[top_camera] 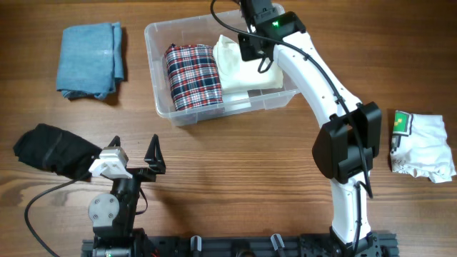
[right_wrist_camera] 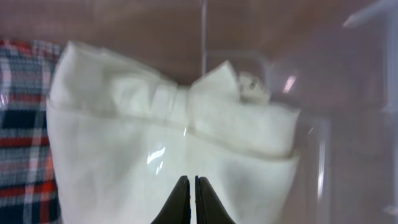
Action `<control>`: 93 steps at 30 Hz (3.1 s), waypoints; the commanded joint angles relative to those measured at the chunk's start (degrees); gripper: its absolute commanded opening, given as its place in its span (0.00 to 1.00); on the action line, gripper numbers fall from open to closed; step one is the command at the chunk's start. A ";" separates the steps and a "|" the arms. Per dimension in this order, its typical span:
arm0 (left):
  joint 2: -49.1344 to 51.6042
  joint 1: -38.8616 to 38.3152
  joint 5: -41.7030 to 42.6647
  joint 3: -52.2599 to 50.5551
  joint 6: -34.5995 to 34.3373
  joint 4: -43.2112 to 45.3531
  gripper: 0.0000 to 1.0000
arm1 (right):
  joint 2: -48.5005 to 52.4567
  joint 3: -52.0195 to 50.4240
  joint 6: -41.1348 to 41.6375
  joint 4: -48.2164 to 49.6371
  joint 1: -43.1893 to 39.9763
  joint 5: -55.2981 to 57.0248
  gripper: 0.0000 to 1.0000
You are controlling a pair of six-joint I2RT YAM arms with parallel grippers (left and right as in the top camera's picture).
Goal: Pack container
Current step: 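Push and flatten the cream cloth into the bin with the right gripper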
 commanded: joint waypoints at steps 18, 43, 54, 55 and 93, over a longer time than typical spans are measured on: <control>-0.37 0.26 -0.76 -0.48 -0.57 0.00 1.00 | 0.70 1.01 6.03 -30.01 0.31 -9.42 0.04; -0.37 0.26 -0.76 -0.48 -0.57 0.00 1.00 | 2.86 1.01 -3.78 1.99 1.68 -10.78 0.04; -0.37 0.26 -0.76 -0.48 -0.57 0.00 1.00 | 14.62 1.01 -6.58 5.42 1.75 -18.23 0.04; -0.37 0.26 -0.76 -0.48 -0.57 0.00 1.00 | 14.25 1.03 -6.60 5.40 1.73 -18.21 0.04; -0.37 0.26 -0.76 -0.48 -0.55 0.00 1.00 | 1.16 -14.82 2.14 6.34 -5.25 -8.48 0.04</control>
